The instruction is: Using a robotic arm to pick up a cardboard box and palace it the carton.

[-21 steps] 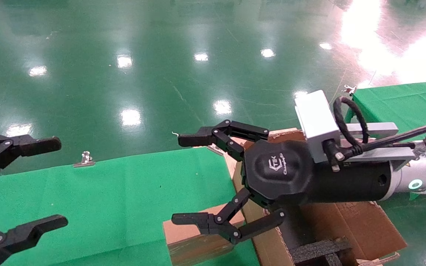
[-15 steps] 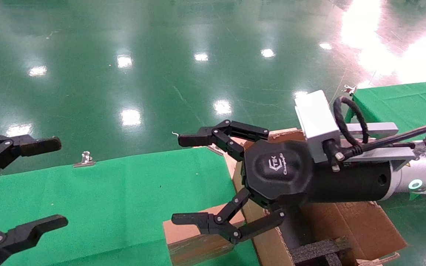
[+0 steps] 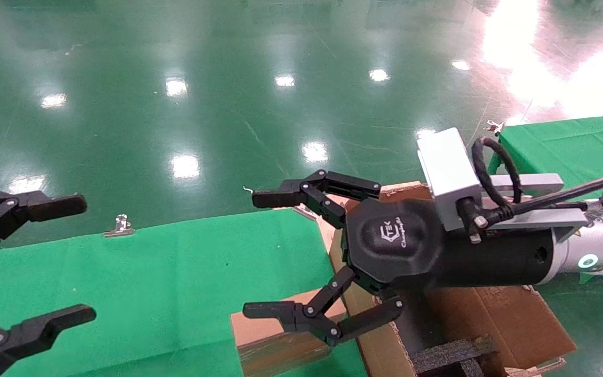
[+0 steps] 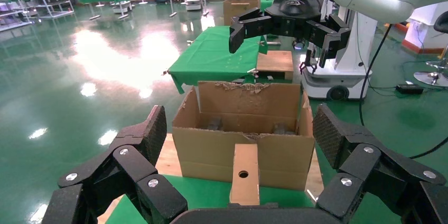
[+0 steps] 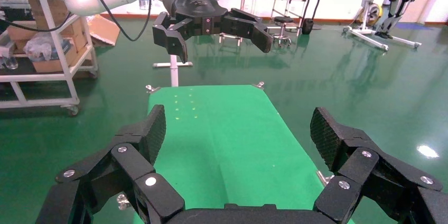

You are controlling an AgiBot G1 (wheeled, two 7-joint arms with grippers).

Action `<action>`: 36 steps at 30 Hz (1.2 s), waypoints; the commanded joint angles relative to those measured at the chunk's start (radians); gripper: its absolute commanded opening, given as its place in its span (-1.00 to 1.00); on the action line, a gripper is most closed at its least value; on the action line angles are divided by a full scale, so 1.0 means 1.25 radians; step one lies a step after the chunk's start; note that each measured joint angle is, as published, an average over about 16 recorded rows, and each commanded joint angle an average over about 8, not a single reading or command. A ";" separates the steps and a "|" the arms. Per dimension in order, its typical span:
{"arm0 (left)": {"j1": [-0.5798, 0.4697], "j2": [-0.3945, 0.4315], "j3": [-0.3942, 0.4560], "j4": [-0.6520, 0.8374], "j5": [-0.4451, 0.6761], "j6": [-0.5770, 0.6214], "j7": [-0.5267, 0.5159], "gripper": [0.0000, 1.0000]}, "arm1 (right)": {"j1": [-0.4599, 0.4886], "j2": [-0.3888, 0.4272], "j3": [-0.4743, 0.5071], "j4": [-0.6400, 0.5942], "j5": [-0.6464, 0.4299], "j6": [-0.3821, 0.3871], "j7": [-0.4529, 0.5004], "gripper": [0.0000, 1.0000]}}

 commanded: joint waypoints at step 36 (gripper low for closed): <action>0.000 0.000 0.000 0.000 0.000 0.000 0.000 -1.00 | 0.354 -0.167 -0.406 -0.074 -0.534 -0.069 0.016 1.00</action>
